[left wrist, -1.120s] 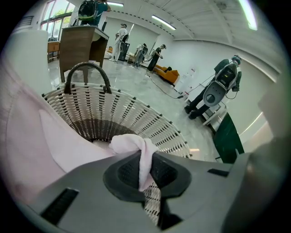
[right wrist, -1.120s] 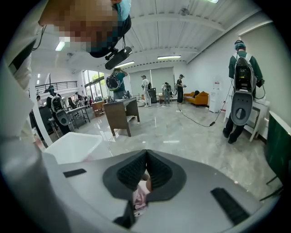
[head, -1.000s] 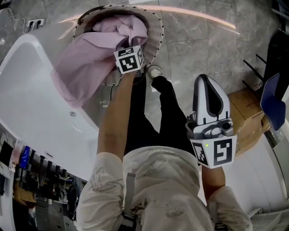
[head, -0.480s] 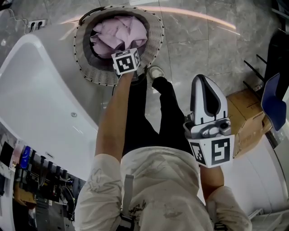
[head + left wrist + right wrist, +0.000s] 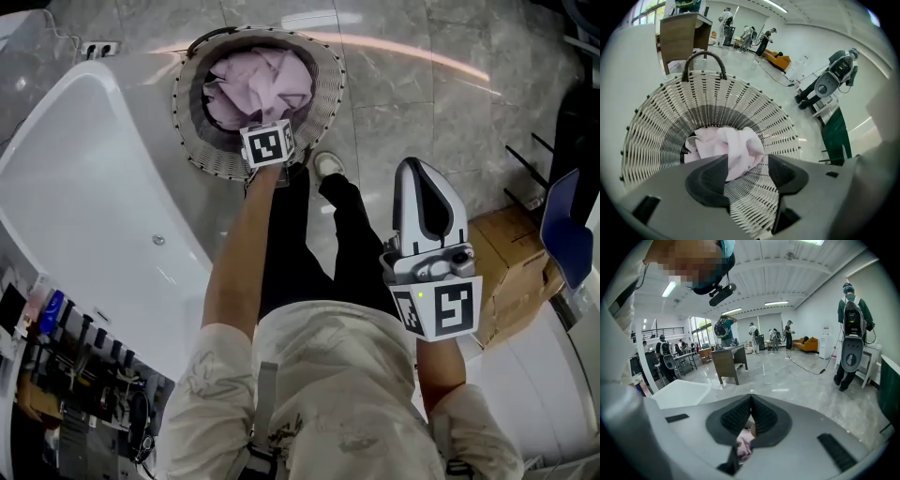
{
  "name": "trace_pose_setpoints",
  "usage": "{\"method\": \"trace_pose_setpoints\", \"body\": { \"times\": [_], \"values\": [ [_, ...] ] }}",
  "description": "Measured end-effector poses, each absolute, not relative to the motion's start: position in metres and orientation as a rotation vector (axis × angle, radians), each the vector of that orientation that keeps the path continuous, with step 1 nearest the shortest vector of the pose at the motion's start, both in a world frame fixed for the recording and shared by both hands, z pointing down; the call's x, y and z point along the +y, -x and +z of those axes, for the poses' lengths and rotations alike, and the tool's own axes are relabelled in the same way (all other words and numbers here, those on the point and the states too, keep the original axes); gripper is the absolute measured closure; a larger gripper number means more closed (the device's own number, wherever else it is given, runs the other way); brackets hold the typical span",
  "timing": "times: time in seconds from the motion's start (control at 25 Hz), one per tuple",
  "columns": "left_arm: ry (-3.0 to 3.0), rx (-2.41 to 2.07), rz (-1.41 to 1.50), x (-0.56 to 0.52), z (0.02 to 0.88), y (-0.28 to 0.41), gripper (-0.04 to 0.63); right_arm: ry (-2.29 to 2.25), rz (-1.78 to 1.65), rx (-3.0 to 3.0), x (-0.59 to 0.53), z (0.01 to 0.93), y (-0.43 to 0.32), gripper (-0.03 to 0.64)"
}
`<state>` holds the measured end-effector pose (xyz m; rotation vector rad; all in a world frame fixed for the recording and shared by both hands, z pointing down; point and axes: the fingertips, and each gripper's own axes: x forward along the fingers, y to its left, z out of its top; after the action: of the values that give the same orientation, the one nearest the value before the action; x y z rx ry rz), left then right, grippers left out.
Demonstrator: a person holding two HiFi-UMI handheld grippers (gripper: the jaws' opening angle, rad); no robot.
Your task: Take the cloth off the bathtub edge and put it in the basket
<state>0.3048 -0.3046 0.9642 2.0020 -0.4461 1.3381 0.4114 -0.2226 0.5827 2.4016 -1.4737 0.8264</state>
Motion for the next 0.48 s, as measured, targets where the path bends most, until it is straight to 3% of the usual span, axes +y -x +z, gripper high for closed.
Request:
{"method": "trace_pose_setpoints", "body": {
  "times": [0.48],
  "values": [
    [-2.104, -0.622, 1.125, -0.319, 0.831, -0.278, 0.348, -2.376, 0.651, -1.708, -0.229, 0.509, -0.412, 0.627]
  ]
}}
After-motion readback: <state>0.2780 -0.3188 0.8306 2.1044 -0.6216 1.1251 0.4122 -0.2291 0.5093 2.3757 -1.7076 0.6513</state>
